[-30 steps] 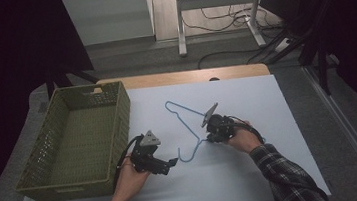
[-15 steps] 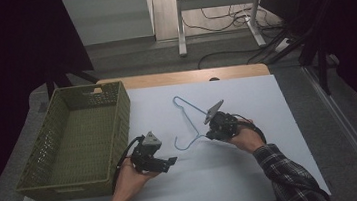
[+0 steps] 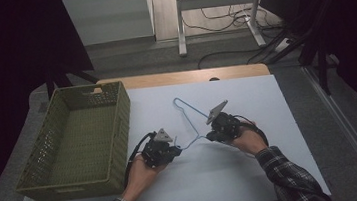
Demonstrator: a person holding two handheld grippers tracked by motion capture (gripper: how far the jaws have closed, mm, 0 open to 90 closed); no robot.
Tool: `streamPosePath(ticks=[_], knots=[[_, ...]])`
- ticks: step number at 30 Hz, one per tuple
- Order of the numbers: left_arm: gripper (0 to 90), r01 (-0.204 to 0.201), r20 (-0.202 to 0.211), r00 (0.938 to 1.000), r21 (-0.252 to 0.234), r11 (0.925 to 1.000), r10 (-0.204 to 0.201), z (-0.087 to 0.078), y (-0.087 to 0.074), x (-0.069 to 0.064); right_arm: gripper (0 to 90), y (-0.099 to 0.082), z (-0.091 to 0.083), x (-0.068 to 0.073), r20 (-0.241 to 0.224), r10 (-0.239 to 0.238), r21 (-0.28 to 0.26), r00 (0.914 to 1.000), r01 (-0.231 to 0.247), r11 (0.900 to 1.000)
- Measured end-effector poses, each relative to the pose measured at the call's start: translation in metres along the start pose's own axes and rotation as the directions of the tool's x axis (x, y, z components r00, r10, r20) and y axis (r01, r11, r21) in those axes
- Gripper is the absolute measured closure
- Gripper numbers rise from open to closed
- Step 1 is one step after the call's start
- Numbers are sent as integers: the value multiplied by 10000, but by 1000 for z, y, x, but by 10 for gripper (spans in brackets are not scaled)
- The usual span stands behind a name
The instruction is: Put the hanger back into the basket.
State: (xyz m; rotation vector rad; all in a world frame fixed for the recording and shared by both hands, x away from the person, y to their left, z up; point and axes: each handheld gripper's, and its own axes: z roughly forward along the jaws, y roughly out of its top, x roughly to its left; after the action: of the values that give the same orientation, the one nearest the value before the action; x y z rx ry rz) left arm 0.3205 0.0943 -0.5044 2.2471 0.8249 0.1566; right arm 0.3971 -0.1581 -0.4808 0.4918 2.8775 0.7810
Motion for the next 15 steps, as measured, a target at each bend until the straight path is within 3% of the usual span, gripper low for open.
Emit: streamPosePath(ticks=[5,8,12,15], knots=[[813,-81,-6,10000,-78,9999,81,0,2,-1,641,-4,-12,-1,259,907,-80,9955,-905,9959],[808,-104,-42,9999,-190,9998,104,-2,4,-2,580,-3,-7,1,347,1355,-29,9902,-1355,9908],[805,-120,-62,9999,-319,9994,119,-4,5,-3,633,3,7,5,470,1200,322,9917,-1216,9921],[805,-97,-29,10000,-401,9992,96,-5,6,-2,737,7,13,7,581,997,525,9933,-1028,9933]])
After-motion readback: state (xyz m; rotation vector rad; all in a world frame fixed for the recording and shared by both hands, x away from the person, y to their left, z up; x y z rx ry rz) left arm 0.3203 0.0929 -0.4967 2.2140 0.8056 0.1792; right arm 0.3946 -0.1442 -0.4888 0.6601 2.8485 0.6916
